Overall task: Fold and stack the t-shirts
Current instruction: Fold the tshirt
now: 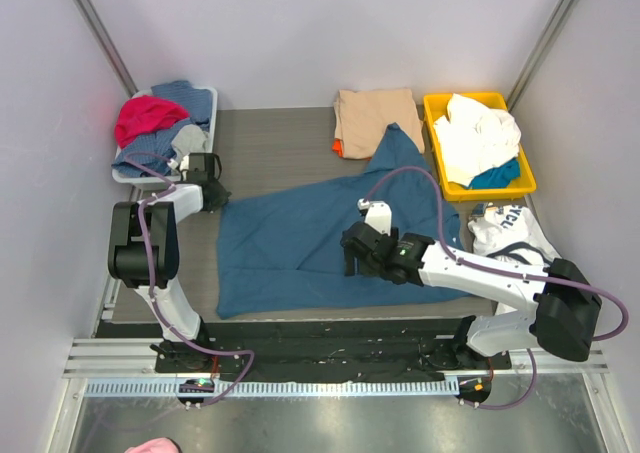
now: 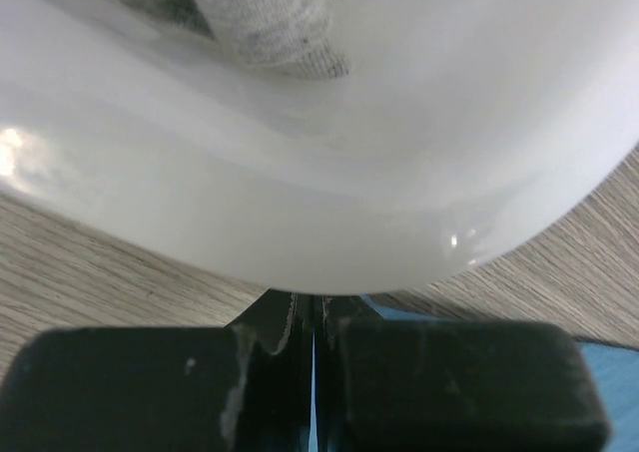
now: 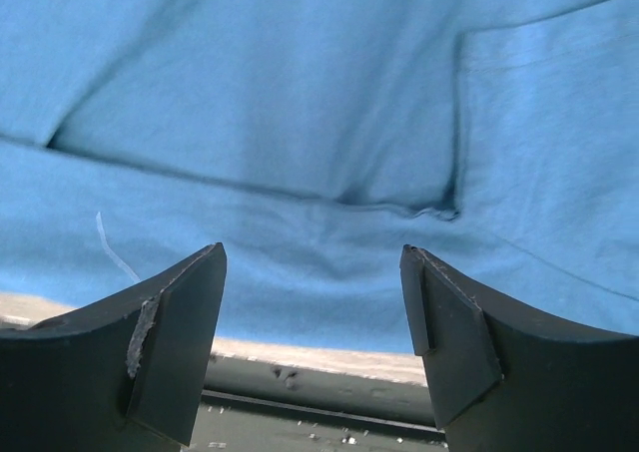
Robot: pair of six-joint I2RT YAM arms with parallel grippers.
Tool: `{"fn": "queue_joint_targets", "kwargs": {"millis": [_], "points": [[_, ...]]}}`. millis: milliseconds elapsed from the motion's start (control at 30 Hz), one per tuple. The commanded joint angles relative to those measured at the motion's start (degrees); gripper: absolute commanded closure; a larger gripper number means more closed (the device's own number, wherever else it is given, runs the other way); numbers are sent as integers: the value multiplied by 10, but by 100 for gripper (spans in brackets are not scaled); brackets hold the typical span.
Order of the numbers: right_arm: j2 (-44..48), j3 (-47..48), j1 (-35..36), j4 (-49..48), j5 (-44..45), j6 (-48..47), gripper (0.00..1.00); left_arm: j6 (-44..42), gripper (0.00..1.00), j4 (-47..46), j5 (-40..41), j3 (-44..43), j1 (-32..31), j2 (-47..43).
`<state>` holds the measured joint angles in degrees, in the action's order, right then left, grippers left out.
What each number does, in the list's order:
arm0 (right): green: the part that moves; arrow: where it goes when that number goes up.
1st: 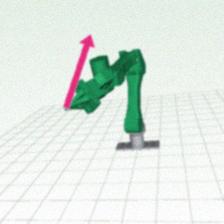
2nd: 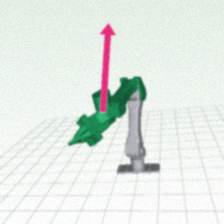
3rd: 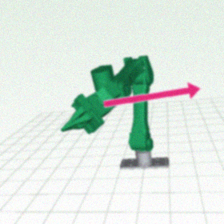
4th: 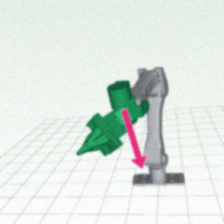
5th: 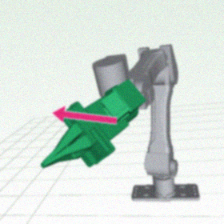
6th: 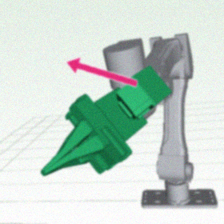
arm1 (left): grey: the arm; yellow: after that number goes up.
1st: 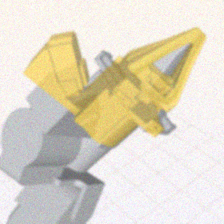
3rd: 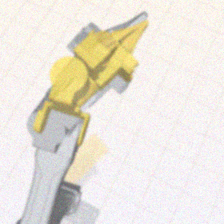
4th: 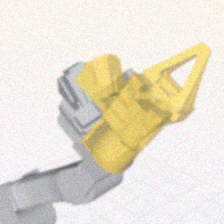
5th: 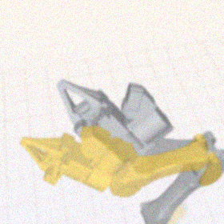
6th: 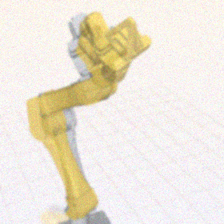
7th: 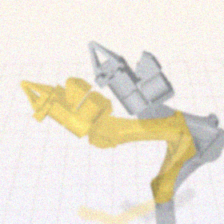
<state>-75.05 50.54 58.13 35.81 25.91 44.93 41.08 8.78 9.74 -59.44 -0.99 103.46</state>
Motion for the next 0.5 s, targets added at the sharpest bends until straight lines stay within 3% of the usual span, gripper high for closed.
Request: {"fn": "queue_joint_targets", "kwargs": {"millis": [0, 267, 467], "points": [[0, 12, -50, 3, 45, -14, 20, -24, 100, 18, 7, -1, 3, -18], [-54, 90, -266, -79, -16, -134, 16, -52, 100, 59, 28, -48, 4, -19], [-175, 208, -346, -142, -72, -183, 16, -65, 100, 75, 32, -72, 7, -14]]}}
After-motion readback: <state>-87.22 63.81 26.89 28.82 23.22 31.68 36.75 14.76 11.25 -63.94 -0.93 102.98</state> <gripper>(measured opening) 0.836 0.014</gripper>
